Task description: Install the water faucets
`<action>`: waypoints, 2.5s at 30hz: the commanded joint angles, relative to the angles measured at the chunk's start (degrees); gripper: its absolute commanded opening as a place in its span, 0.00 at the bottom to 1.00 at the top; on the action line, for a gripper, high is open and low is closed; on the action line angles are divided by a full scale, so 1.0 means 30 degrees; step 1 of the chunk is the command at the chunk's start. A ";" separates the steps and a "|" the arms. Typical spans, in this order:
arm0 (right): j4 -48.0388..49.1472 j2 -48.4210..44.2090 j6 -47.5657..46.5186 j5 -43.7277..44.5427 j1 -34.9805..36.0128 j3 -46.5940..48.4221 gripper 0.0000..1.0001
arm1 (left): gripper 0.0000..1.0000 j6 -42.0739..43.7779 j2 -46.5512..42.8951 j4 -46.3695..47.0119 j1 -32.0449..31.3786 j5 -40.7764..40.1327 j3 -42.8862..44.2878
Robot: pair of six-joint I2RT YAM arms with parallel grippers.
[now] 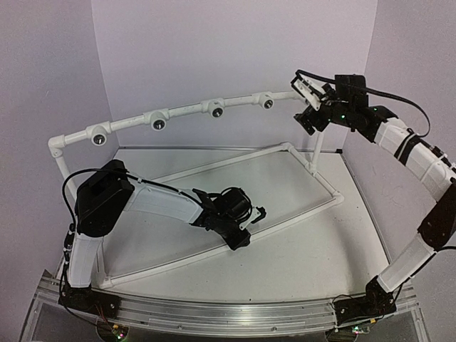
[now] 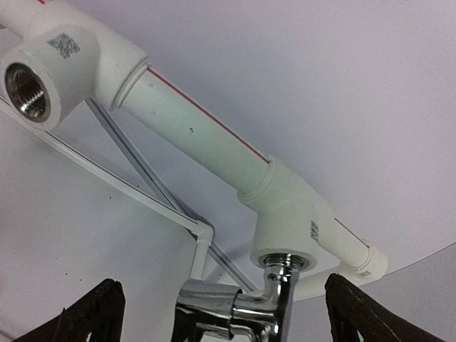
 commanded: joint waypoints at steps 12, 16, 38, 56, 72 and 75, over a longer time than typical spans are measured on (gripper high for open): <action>0.1174 0.1790 -0.1378 0.8084 0.1750 0.1763 0.71 | 0.00 -0.2094 0.2336 -0.4091 0.0394 0.0465 -0.1490; 0.0709 0.2368 -0.1823 0.8845 0.1914 0.2261 0.74 | 0.00 -0.2123 0.2310 -0.4099 0.0393 0.0509 -0.1519; -0.2045 0.2969 0.3439 0.4511 0.1916 0.4553 0.12 | 0.00 -0.2159 0.2366 -0.4170 0.0411 0.0421 -0.1367; -0.0112 0.2894 2.3269 -1.2913 -0.4440 0.4970 0.07 | 0.00 -0.2290 0.2248 -0.4173 0.0409 0.0361 -0.1330; 0.5776 0.2772 3.2532 -1.6068 -0.8551 0.1906 0.50 | 0.00 -0.2358 0.2339 -0.4151 0.0419 0.0362 -0.1351; 0.5658 0.2020 3.1839 -1.4853 -0.9267 0.1430 0.64 | 0.00 -0.2358 0.2368 -0.4179 0.0421 0.0361 -0.1375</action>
